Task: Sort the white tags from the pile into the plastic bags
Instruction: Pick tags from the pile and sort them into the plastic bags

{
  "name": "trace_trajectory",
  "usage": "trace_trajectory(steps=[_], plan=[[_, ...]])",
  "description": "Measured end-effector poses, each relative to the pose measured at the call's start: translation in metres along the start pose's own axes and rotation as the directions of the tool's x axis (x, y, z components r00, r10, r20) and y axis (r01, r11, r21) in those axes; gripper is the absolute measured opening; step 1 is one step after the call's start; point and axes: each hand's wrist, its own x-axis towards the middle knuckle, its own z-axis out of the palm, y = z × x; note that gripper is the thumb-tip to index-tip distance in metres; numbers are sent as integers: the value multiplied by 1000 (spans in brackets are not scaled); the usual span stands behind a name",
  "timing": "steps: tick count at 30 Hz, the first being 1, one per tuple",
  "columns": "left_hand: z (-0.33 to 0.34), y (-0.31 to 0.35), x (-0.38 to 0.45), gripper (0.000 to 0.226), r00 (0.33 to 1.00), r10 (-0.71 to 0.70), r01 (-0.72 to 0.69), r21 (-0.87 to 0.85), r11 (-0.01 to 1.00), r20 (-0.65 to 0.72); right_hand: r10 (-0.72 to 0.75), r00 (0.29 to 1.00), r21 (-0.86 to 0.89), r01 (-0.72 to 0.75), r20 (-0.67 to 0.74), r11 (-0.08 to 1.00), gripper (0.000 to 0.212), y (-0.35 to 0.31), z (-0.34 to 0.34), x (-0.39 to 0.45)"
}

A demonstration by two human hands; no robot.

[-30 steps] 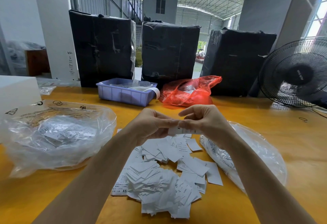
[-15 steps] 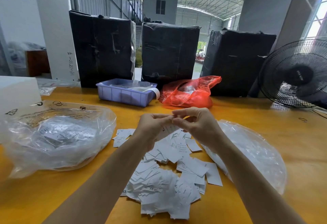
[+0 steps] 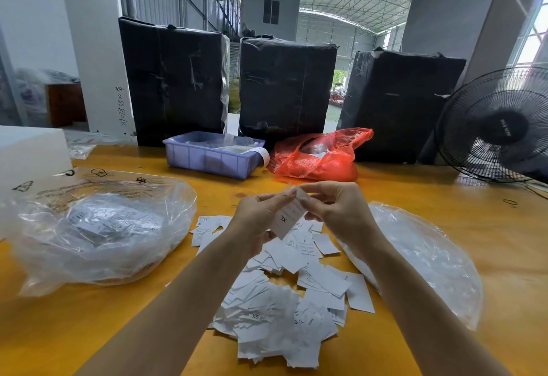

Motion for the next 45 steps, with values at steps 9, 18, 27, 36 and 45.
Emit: trace_trajectory(steps=[9,18,27,36,45], plan=[[-29,23,2,21,998,59,-51,219,974,-29,116,993,-197,-114,-2,974,20,4,-25,7],[-164,41,24,17,641,498,97,705,702,-584,546,821,-877,-378,-169,297,36,87,-97,3],[-161,46,21,38,642,479,403,795,453,-599,455,833,-764,-507,-315,399,20,90,-89,1],[-127,62,23,69,726,556,277,912,301,-404,485,842,-652,-507,-235,564,22,65,-97,6],[-99,56,21,60,732,656,24,969,245,-184,561,821,-466,-540,-109,701,13,70,-101,5]])
